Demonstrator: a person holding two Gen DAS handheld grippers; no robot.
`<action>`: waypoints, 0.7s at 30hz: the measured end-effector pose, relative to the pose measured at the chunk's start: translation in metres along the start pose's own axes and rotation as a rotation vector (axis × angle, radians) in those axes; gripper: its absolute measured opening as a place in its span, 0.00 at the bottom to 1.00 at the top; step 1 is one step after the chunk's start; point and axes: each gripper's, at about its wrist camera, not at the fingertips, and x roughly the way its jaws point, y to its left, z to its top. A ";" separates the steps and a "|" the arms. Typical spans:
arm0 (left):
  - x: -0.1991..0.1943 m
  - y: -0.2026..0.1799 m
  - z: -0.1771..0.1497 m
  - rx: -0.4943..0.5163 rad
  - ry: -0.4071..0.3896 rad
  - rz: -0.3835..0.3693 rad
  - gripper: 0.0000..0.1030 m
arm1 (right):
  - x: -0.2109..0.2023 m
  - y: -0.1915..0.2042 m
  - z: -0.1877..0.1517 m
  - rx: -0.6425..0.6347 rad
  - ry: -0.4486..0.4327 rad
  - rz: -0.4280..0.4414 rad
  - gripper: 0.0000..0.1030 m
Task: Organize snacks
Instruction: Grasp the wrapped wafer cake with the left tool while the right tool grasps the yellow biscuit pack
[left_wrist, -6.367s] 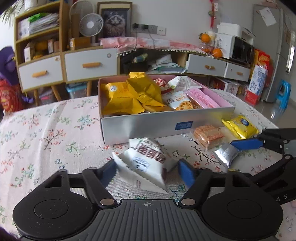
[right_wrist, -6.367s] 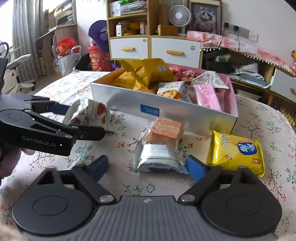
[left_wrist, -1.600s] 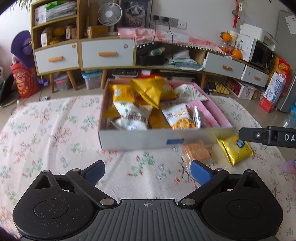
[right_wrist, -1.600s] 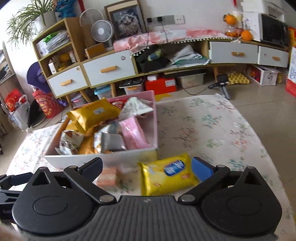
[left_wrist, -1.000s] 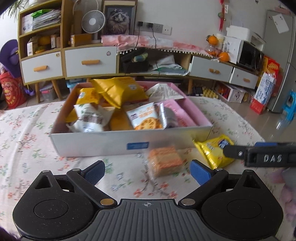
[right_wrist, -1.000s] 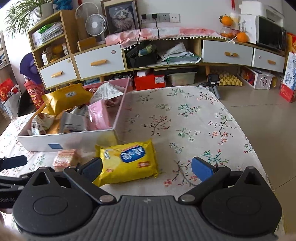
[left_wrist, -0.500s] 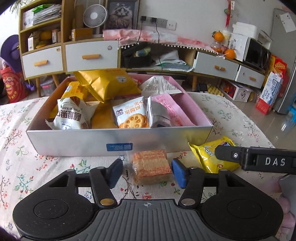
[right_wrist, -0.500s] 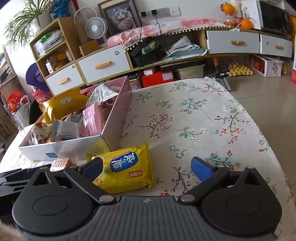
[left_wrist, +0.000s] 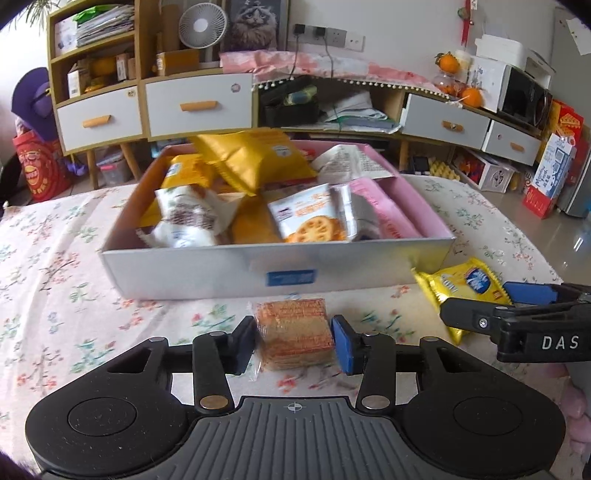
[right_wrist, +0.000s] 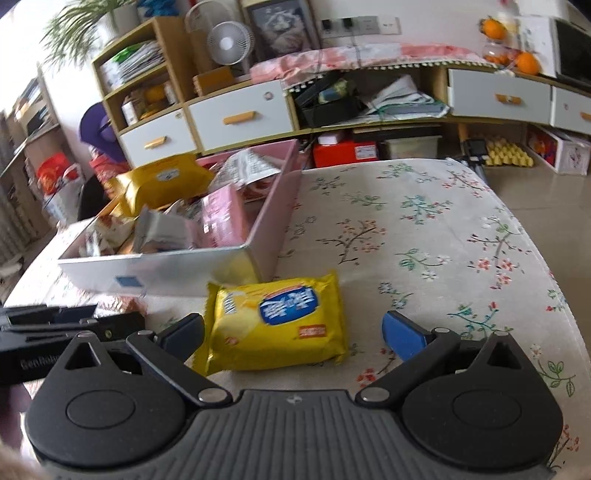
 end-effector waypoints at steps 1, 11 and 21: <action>-0.001 0.004 0.000 -0.002 0.006 0.005 0.40 | 0.000 0.003 -0.001 -0.015 0.002 0.004 1.00; -0.013 0.024 -0.012 0.029 0.011 -0.022 0.40 | 0.004 0.036 -0.013 -0.238 0.020 -0.020 1.00; -0.016 0.031 -0.022 0.047 -0.007 -0.024 0.42 | 0.007 0.040 -0.012 -0.223 0.015 -0.051 1.00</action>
